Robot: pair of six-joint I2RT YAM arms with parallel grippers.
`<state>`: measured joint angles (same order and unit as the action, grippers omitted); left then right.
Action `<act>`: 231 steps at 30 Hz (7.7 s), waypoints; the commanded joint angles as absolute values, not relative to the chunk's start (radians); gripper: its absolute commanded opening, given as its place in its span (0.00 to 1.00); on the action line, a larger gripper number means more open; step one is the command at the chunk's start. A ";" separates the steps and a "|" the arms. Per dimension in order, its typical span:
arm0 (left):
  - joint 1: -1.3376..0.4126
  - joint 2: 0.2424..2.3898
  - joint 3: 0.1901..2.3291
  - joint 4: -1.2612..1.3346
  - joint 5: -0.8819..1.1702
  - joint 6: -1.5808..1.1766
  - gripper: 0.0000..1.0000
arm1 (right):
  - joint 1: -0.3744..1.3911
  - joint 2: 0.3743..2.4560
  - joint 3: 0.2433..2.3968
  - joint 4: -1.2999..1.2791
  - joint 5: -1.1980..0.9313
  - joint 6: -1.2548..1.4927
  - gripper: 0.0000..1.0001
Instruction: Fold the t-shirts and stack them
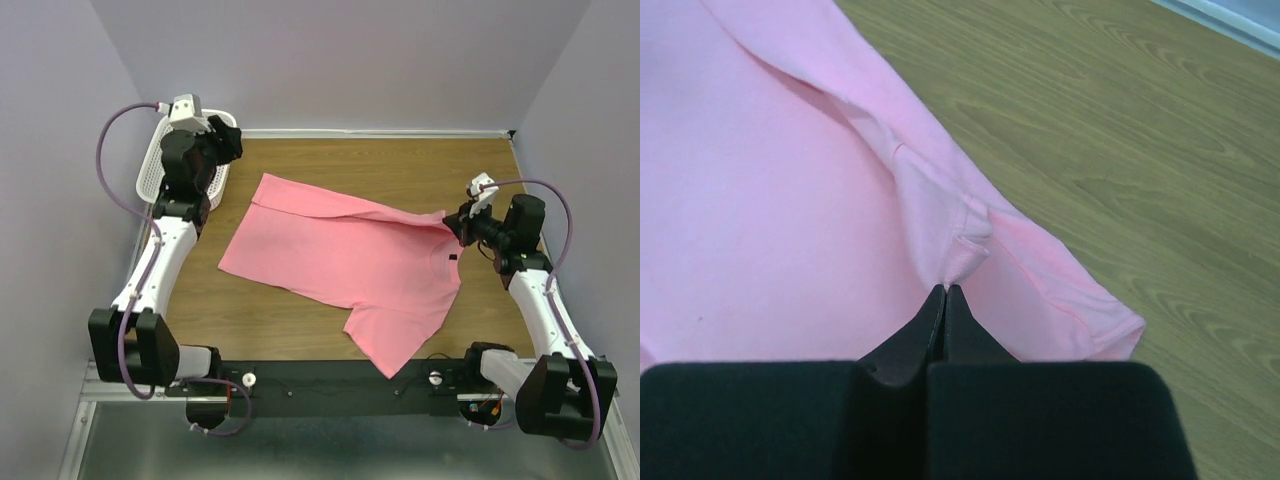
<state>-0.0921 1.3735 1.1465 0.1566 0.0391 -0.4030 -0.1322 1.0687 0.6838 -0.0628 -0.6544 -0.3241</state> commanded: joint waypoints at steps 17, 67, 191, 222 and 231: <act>-0.044 0.964 0.940 0.019 0.181 -0.315 0.62 | -0.130 0.914 0.638 -0.455 -0.765 -0.726 0.77; -0.044 0.574 0.683 -0.043 0.229 -0.252 0.63 | -0.002 1.763 1.045 -0.436 -0.719 -0.337 0.18; -0.044 0.526 0.684 -0.051 0.207 -0.247 0.64 | -0.443 1.930 1.134 -0.426 -0.785 -0.140 0.68; -0.043 0.558 0.683 -0.051 0.206 -0.249 0.64 | -0.479 2.129 1.466 -0.429 -0.502 -0.213 0.01; -0.044 0.626 0.669 -0.028 0.242 -0.274 0.64 | -0.405 2.362 1.882 -0.460 -0.241 -0.233 0.29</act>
